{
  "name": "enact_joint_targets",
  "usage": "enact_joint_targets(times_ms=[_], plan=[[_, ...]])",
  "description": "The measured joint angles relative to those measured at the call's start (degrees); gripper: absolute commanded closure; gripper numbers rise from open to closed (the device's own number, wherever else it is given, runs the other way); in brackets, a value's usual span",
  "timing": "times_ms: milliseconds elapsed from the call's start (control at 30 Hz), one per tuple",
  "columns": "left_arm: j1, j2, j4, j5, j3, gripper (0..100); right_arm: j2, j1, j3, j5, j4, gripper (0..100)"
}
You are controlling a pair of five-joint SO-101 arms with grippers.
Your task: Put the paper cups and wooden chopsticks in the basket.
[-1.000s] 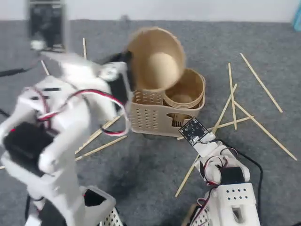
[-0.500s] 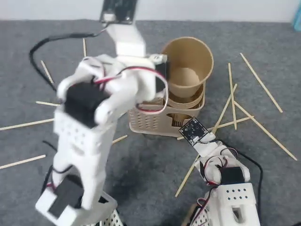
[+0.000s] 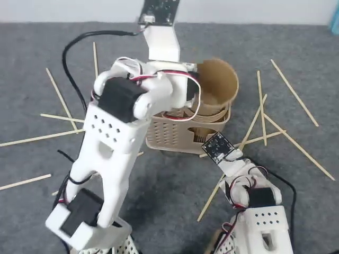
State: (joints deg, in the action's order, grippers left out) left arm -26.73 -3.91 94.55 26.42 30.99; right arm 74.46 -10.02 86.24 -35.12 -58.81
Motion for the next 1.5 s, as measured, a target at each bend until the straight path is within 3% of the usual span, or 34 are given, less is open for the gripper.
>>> enact_joint_targets(times_ms=[300,467,600,767,1067,1500], plan=[[1.67,-1.49,0.00,0.00,0.35,83,0.00,0.00,0.00,0.00,0.00,99.0],[1.49,-8.70,0.00,-0.18,-1.23,100,0.00,0.00,0.00,0.00,0.00,99.0],[-1.14,-15.47,-4.22,-2.64,-10.37,99,0.00,0.00,0.00,0.00,0.00,99.0],[-2.29,-27.96,-17.85,-5.10,-29.19,99,0.00,0.00,0.00,0.00,0.00,99.0],[-2.73,-43.25,-59.34,-5.10,-68.13,99,0.00,0.00,0.00,0.00,0.00,99.0],[-2.73,-48.79,-76.48,-5.45,-93.01,99,0.00,0.00,0.00,0.00,0.00,99.0]])
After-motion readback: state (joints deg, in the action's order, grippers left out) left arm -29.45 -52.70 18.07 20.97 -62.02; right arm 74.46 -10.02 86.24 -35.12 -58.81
